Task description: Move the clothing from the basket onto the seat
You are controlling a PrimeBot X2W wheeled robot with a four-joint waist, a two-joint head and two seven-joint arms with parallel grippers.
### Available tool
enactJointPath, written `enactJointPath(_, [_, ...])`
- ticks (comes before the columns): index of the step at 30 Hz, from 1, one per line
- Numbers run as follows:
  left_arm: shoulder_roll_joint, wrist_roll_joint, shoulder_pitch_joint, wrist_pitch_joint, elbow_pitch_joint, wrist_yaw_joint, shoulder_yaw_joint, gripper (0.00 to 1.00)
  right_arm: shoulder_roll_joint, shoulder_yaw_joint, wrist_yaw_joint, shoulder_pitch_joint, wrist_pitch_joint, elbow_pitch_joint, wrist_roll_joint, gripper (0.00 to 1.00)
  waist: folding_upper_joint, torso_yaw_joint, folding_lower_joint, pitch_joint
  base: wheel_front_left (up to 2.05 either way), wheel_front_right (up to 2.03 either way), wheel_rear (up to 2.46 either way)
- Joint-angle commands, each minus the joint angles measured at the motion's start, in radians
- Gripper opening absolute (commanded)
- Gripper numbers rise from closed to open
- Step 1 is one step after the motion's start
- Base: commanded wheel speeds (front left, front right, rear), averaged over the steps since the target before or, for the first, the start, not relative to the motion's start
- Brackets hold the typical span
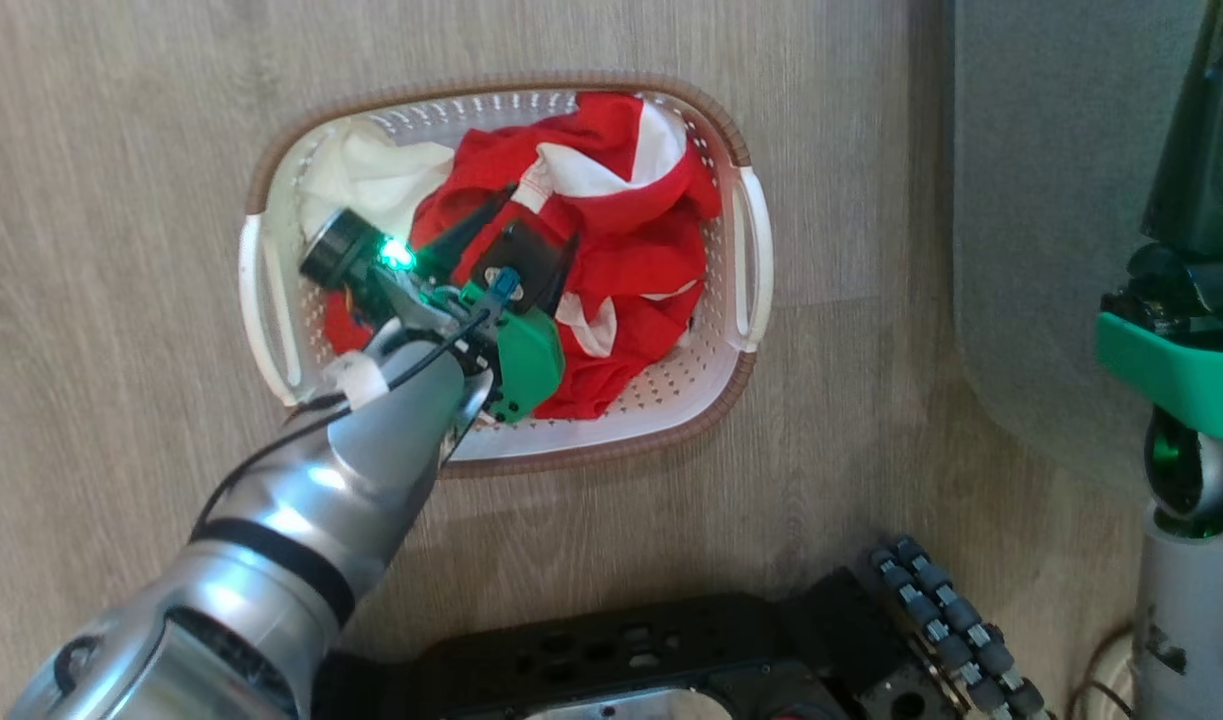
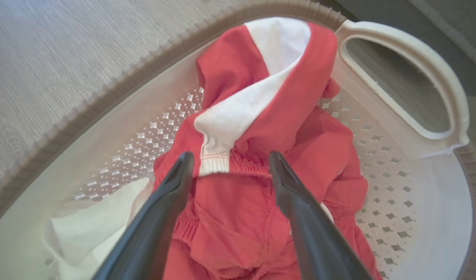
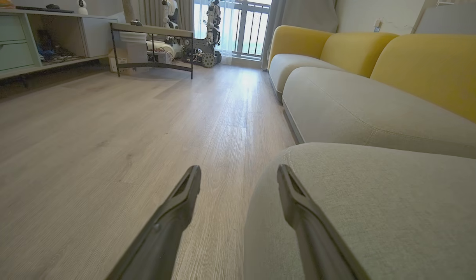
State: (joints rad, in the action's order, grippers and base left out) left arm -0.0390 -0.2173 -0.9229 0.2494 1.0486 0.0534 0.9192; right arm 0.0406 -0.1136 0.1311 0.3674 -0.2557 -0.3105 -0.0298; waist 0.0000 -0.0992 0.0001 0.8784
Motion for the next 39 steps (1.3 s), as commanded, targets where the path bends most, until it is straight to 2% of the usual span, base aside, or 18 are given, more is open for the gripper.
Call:
enactJointPath(1, [-0.011, -0.009, 0.001, 0.012, -0.003, 0.006, -0.004, 1.0, 0.01, 0.023, 0.0, -0.009, -0.006, -0.04, -0.011, 1.0, 0.0, -0.008, -0.0001, 0.014, 0.0, 0.0, 0.0])
enactJointPath(13, [-0.011, -0.063, -0.071, -0.041, 0.089, 0.009, 0.08, 1.0, 0.01, 0.025, 0.0, 0.009, -0.006, -0.061, -0.034, 1.0, 0.0, -0.037, -0.0001, 0.083, 0.0, 0.0, 0.0])
enactJointPath(23, [-0.011, -0.097, -0.075, -0.105, 0.121, 0.051, 0.132, 1.0, 0.01, 0.024, 0.0, 0.015, -0.006, -0.064, -0.04, 1.0, 0.0, -0.041, -0.0001, 0.098, 0.0, 0.0, 0.0])
enactJointPath(24, [-0.011, -0.101, -0.077, -0.107, 0.121, 0.054, 0.136, 0.85, 0.01, 0.023, 0.0, 0.016, -0.006, -0.064, -0.04, 1.0, 0.0, -0.041, -0.0001, 0.099, 0.0, 0.0, 0.0])
enactJointPath(26, [-0.011, -0.111, -0.079, -0.109, 0.12, 0.062, 0.142, 0.45, 0.01, 0.023, 0.0, 0.018, -0.006, -0.064, -0.041, 1.0, 0.0, -0.042, -0.0001, 0.1, 0.0, 0.0, 0.0])
enactJointPath(27, [-0.011, -0.121, -0.081, -0.108, 0.117, 0.067, 0.148, 0.02, 0.01, 0.023, 0.0, 0.019, -0.006, -0.062, -0.042, 1.0, 0.0, -0.043, -0.0001, 0.099, 0.0, 0.0, 0.0])
enactJointPath(39, [-0.011, -0.203, -0.052, -0.023, 0.059, 0.076, 0.168, 0.0, 0.01, 0.027, 0.0, 0.026, -0.006, -0.019, -0.047, 1.0, 0.0, -0.028, -0.0001, 0.019, 0.0, 0.0, 0.0])
